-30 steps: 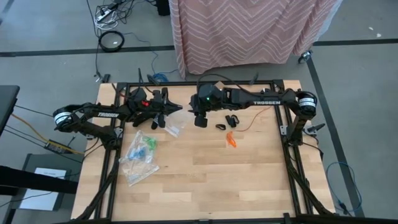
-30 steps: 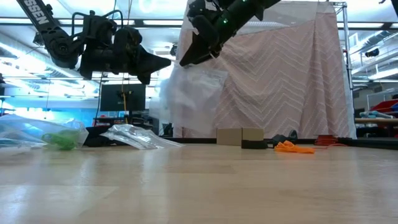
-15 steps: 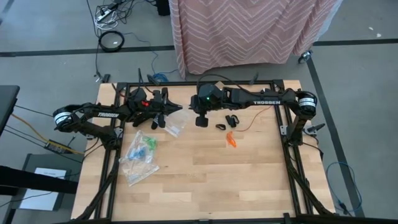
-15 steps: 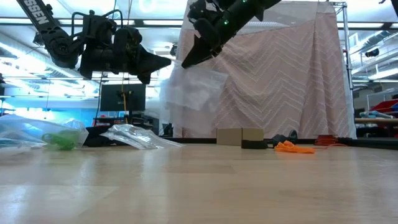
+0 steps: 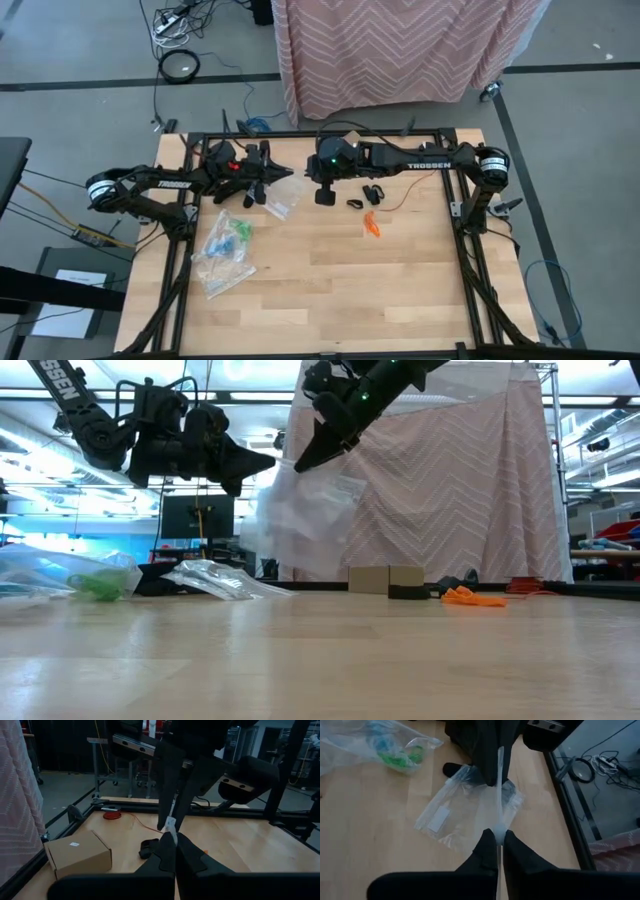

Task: Sort rubber bands
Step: Open the transparent zip bag

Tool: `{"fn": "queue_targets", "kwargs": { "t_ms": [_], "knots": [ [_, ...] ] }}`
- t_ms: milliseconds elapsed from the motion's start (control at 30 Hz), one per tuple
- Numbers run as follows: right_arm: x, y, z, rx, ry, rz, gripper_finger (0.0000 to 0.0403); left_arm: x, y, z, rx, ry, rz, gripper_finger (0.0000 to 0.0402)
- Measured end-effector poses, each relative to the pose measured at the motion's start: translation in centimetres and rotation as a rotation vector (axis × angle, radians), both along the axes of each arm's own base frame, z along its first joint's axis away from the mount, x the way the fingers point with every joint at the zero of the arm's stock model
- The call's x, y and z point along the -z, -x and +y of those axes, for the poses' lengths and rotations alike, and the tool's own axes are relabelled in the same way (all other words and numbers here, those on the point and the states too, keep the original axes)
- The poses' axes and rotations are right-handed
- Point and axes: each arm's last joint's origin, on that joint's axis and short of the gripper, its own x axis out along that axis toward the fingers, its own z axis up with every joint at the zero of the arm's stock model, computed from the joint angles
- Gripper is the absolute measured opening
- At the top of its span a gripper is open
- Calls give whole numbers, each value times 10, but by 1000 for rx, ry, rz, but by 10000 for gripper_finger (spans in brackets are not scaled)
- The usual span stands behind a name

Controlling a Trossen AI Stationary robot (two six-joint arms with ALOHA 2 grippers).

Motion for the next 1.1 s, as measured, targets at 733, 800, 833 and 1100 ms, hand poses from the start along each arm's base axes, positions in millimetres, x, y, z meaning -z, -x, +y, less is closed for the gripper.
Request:
{"fn": "queue_targets", "kwargs": {
  "t_ms": [733, 800, 833, 1100],
  "knots": [
    [7, 13, -25, 87, -19, 102, 3, 0, 19, 27, -84, -2, -3, 1],
    [8, 13, -27, 71, -33, 99, 2, 0, 20, 28, -81, -2, -3, 1],
    [8, 13, -27, 53, -47, 91, 1, 0, 20, 28, -76, -3, -3, 1],
    [5, 9, -23, -39, 1, 63, 90, -1, 21, 28, -62, -6, -5, 1]
  ]
}}
